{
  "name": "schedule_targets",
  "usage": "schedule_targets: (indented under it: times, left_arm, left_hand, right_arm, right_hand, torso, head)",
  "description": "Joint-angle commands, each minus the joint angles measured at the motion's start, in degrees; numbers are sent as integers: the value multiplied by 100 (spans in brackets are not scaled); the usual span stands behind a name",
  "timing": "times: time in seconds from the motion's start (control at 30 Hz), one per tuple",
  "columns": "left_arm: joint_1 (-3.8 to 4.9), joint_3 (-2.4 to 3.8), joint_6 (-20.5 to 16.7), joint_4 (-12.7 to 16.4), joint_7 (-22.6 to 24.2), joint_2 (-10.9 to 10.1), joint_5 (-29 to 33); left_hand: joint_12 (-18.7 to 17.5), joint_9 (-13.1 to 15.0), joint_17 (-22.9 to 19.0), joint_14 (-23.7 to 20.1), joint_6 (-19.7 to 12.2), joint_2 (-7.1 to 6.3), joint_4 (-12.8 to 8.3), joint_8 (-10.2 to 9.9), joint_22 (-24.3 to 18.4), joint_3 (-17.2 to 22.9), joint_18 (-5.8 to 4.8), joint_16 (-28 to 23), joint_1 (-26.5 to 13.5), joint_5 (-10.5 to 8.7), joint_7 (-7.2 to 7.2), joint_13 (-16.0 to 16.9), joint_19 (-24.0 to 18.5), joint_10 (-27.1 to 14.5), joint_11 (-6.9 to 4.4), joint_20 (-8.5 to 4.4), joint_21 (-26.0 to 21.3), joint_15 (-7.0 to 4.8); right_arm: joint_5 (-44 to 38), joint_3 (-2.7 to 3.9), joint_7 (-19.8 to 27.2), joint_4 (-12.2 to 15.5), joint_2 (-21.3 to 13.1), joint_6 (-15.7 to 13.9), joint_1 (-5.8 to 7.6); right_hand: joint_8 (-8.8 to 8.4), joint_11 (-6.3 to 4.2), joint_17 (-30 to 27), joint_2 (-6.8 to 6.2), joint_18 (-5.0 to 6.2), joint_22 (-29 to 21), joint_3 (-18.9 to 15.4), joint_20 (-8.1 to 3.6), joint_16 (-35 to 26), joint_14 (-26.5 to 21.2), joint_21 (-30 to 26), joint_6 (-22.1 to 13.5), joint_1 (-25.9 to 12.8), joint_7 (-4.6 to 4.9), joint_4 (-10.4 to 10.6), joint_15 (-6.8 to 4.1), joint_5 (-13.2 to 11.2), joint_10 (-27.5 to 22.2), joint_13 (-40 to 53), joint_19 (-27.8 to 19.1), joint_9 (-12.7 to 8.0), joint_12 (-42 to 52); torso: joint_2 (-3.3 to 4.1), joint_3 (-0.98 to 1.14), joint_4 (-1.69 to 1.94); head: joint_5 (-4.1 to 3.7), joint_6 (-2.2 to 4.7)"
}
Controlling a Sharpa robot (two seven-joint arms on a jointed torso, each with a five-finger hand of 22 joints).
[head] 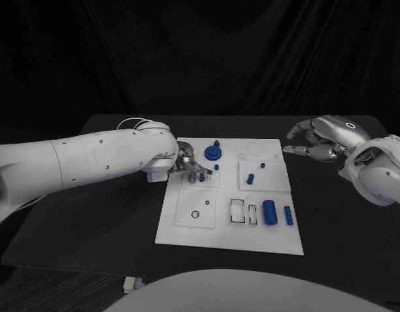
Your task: Assemble the parts on the task board
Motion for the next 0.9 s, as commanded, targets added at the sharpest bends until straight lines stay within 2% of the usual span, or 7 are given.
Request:
schedule_targets:
  times: [0.03, 0.2, 0.27, 0.33, 0.43, 0.67, 0.9]
  left_arm:
    - [114, 7, -153, 160, -60, -117, 15]
    - [365, 7, -478, 443, 91, -357, 15]
    - [435, 8, -614, 516, 143, -427, 15]
    - [515, 8, -698, 530, 184, -470, 15]
    - [600, 9, -681, 423, 201, -457, 5]
    - [663, 8, -344, -141, 222, -209, -30]
    - [631, 6, -136, -700, 243, 77, -37]
  left_hand:
    - [20, 104, 1509, 594, -15, 6, 1, 84, 1339, -55, 46, 15, 100, -23, -28, 1505, 395, 595, -63, -53, 35, -57]
    - [20, 320, 1509, 594, -115, 60, -34, 196, 1369, -98, 33, 15, 244, -4, -41, 1505, 433, 595, -67, -68, 73, -68]
    - [20, 440, 1509, 594, -278, 97, -87, 220, 1388, -88, 24, 15, 370, 43, -13, 1505, 458, 595, -60, -63, 99, -61]
    - [20, 689, 1509, 594, -476, 113, -148, 343, 1419, -106, 10, 15, 559, 226, 8, 1505, 496, 595, -42, -47, 142, -41]
    - [20, 817, 1509, 594, -548, 133, -171, 420, 1423, -117, 9, 15, 642, 366, 7, 1505, 499, 595, -37, -41, 145, -39]
    - [20, 845, 1509, 594, -586, 165, -188, 422, 1417, -103, 13, 15, 703, 411, 8, 1505, 490, 595, -34, -38, 133, -36]
    - [20, 825, 1509, 594, -612, 183, -211, 381, 1408, -91, 18, 15, 761, 437, 13, 1505, 476, 595, -30, -35, 116, -32]
  right_arm:
    - [-12, 4, -87, 12, -18, -21, -12]
    - [-12, 4, -54, 23, -41, -72, -12]
    - [-12, 4, -41, 25, -47, -87, -12]
    - [-12, 4, -29, 31, -53, -101, -12]
    - [-12, 4, -10, 52, -69, -121, -11]
    - [-12, 4, 12, 110, -101, -142, -11]
    - [-12, 4, 9, 129, -111, -134, -11]
  right_hand:
    - [21, 37, 791, 49, 77, 1036, -4, 26, -24, 442, -26, 26, -16, 3, -20, 51, 18, 610, 1509, 9, -9, 15]
    - [21, 37, 789, 49, 77, 1036, -6, 26, -26, 441, -26, 26, -19, 3, -19, 51, 18, 610, 1509, 9, -9, 15]
    - [21, 37, 803, 49, 74, 1040, -7, 26, -15, 445, -15, 26, -20, 3, -19, 51, 17, 610, 1509, 14, -10, 15]
    - [22, 36, 828, 49, 68, 1048, -11, 26, 3, 451, 12, 28, -25, 3, -16, 51, 17, 610, 1509, 25, -10, 15]
    - [24, 36, 832, 52, 66, 1051, -17, 26, 6, 452, 22, 33, -35, 2, -10, 51, 17, 610, 1509, 30, -11, 15]
    - [28, 34, 852, 56, 62, 1057, -27, 26, 22, 458, 38, 42, -51, 1, 0, 50, 20, 610, 1509, 38, -12, 15]
    - [31, 34, 849, 60, 61, 1058, -31, 26, 20, 458, 41, 48, -57, -1, 4, 50, 23, 610, 1509, 40, -12, 15]
  torso:
    - [0, 0, -1]
    - [-1, 0, -1]
    - [-1, 1, -1]
    - [-2, 1, -1]
    - [-1, 1, -1]
    - [-1, 1, -2]
    - [2, -1, -1]
  head:
    - [5, -1]
    - [-9, -1]
    - [-17, -1]
    - [-22, -1]
    - [-18, -1]
    - [-43, -1]
    - [-16, -1]
